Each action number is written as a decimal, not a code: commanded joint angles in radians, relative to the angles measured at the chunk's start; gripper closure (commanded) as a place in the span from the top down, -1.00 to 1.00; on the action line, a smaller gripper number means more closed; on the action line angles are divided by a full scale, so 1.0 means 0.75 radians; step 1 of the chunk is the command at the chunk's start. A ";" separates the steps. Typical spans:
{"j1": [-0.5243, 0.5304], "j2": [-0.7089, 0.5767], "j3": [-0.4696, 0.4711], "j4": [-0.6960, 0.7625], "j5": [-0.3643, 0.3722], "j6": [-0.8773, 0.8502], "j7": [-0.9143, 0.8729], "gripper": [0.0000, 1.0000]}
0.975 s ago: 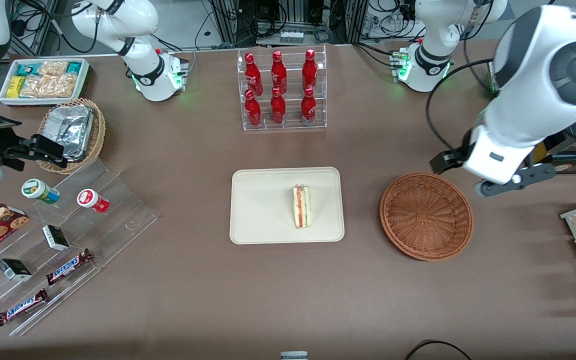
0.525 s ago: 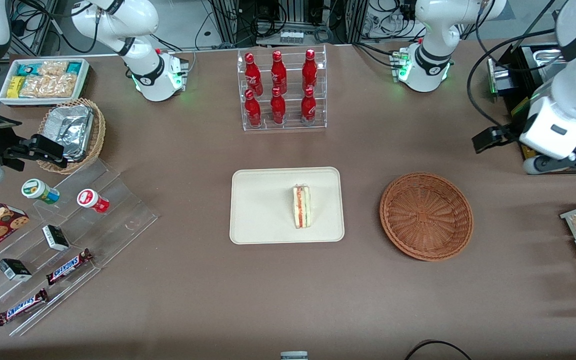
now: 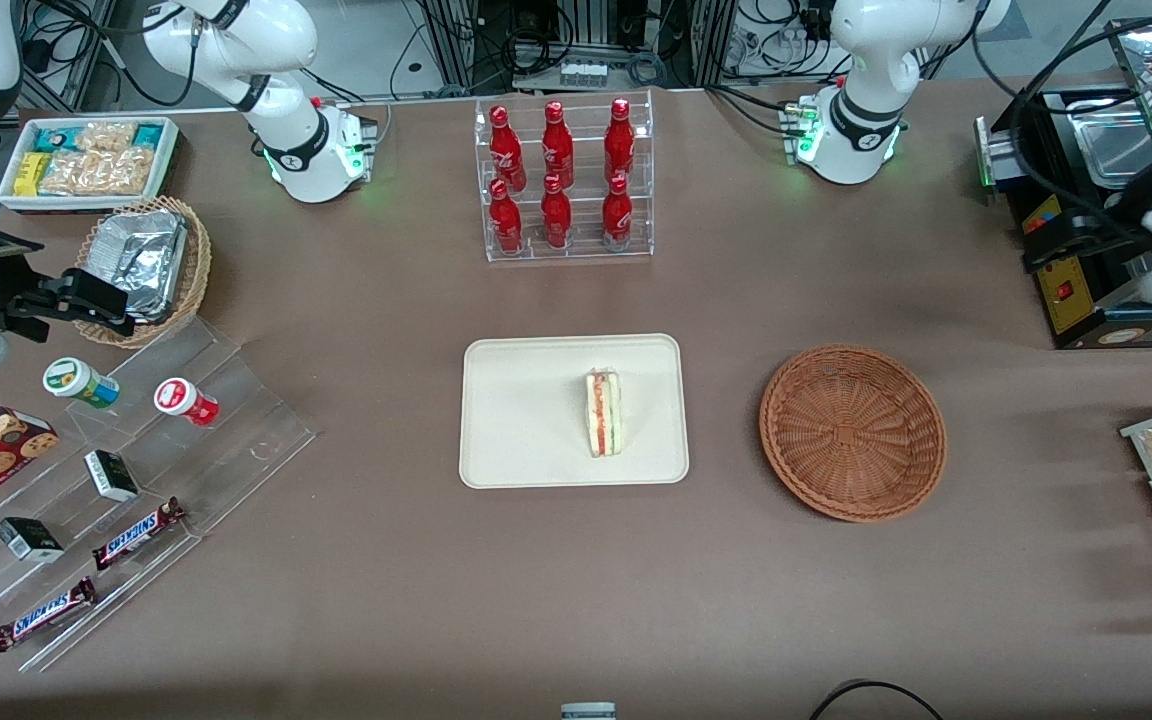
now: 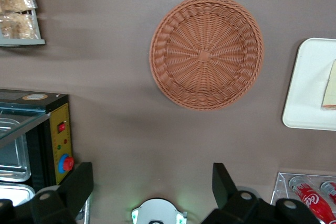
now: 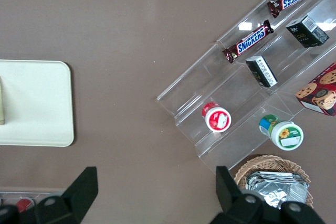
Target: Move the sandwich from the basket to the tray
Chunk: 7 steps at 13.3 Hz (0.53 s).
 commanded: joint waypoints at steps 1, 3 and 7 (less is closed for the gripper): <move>-0.075 -0.069 0.112 -0.041 -0.020 -0.016 0.028 1.00; -0.075 -0.069 0.114 -0.041 -0.034 -0.018 0.028 1.00; -0.089 -0.024 0.112 0.010 -0.057 -0.020 0.032 1.00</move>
